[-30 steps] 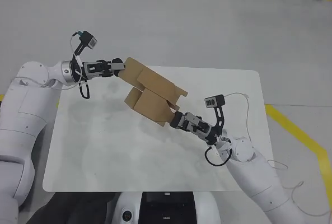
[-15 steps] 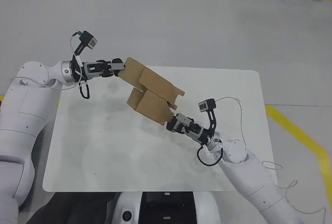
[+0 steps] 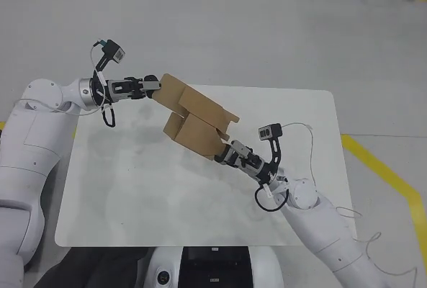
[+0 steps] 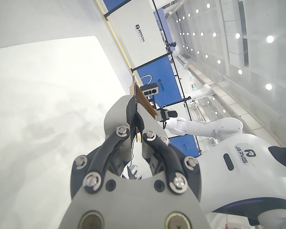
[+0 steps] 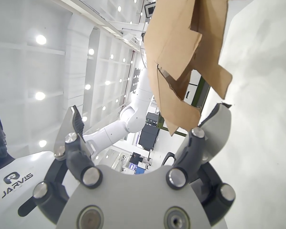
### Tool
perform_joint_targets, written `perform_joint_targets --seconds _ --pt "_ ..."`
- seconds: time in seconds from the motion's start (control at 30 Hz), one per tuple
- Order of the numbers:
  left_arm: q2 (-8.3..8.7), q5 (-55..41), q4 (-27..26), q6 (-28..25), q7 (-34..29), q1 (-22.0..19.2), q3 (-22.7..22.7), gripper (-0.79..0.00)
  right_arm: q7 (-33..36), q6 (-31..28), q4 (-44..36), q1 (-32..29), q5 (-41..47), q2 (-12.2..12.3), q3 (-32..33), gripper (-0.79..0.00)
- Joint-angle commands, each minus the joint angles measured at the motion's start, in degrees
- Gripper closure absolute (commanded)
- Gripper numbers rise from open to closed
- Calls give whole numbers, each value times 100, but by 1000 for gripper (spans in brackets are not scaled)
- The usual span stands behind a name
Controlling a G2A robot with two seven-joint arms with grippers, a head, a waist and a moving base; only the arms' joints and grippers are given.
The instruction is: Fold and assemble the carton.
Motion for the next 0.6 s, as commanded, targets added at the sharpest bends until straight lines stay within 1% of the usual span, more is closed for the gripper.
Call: perform_joint_targets --seconds 0.0,0.33,0.57 --pt "0 0 0 0 0 0 0 0 34 30 -116 -60 -8 20 93 -785" --pt "0 0 0 0 0 0 0 0 176 175 -675 -316 -82 101 483 -785" --pt "0 0 0 0 0 0 0 0 242 249 -920 -403 -82 117 589 -785"
